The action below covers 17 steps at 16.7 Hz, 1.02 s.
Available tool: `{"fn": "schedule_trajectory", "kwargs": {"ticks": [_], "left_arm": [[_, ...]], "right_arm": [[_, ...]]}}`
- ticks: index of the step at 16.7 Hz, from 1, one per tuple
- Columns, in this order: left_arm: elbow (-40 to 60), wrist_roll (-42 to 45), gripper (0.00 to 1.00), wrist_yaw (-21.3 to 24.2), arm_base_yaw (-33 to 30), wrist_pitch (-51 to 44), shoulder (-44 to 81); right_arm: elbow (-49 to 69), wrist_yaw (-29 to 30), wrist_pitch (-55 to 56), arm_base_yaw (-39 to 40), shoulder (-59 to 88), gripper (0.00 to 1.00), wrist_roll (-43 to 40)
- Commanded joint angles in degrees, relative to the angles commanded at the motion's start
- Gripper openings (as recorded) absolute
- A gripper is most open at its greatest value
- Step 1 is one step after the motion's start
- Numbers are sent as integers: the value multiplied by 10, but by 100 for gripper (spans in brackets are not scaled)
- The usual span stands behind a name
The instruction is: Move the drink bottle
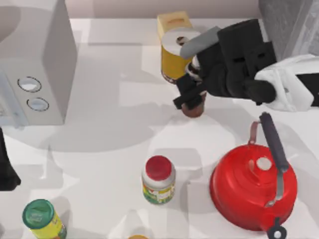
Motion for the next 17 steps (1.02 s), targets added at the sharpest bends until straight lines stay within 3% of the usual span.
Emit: {"fn": "schedule_trajectory", "kwargs": {"ticks": [10, 17], "left_arm": [[0, 0, 100, 0, 0, 0, 0], [0, 0, 100, 0, 0, 0, 0]], "right_arm": [[-218, 86, -58, -223, -273, 0, 62], [-239, 91, -60, -243, -294, 0, 70]]}}
